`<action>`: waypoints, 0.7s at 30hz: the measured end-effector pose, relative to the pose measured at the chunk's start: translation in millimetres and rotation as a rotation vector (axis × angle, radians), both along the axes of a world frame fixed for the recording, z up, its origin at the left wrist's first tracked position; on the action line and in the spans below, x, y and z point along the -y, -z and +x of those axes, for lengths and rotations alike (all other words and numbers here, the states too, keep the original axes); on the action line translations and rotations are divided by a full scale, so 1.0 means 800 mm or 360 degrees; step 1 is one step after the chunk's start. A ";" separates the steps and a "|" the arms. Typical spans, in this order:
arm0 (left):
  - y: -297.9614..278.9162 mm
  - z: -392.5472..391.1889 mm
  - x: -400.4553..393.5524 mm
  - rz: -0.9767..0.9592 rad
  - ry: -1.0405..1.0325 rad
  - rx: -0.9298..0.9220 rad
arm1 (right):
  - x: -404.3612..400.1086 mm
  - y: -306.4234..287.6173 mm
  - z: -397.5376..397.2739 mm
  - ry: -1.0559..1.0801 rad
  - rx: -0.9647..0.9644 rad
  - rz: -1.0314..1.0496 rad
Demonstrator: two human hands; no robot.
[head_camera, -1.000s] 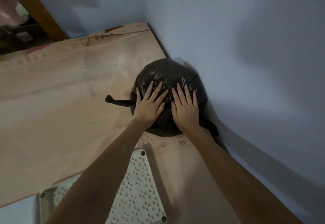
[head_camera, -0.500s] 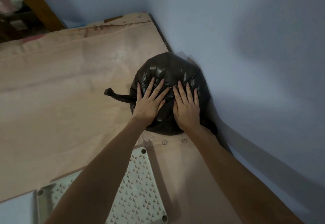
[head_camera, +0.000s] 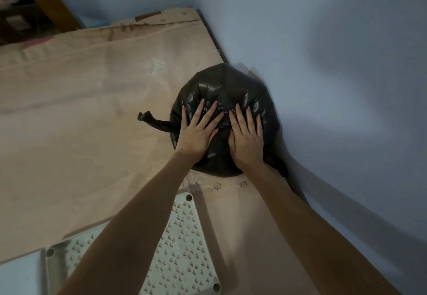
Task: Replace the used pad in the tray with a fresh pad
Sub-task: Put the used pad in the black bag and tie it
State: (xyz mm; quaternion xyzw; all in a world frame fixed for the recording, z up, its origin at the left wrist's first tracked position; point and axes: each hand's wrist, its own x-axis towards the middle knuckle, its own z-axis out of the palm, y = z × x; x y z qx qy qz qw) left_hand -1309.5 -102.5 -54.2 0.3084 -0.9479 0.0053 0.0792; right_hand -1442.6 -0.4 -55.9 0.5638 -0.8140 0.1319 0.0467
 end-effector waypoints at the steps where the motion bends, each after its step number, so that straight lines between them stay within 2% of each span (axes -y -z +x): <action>1: 0.001 0.000 0.000 -0.0002 0.0001 0.0001 | 0.000 0.001 0.000 0.0000 0.0004 0.0000; 9: 0.005 0.002 0.002 0.0030 0.0006 0.0054 | 0.000 0.005 0.000 -0.0008 0.0018 0.0041; 14: -0.008 0.004 0.002 0.0232 0.0026 0.0092 | -0.003 -0.005 -0.001 -0.0082 0.0133 0.0024; 16: -0.021 0.009 0.001 0.0348 0.0012 -0.0027 | -0.008 -0.015 -0.002 -0.0127 0.0238 -0.0092; 19: -0.050 0.018 -0.005 0.0547 -0.0038 -0.0394 | -0.020 -0.037 -0.003 -0.0159 0.0343 -0.0358; 21: -0.070 0.027 -0.012 0.0555 -0.0027 -0.0598 | -0.033 -0.051 -0.004 -0.0158 0.0354 -0.0492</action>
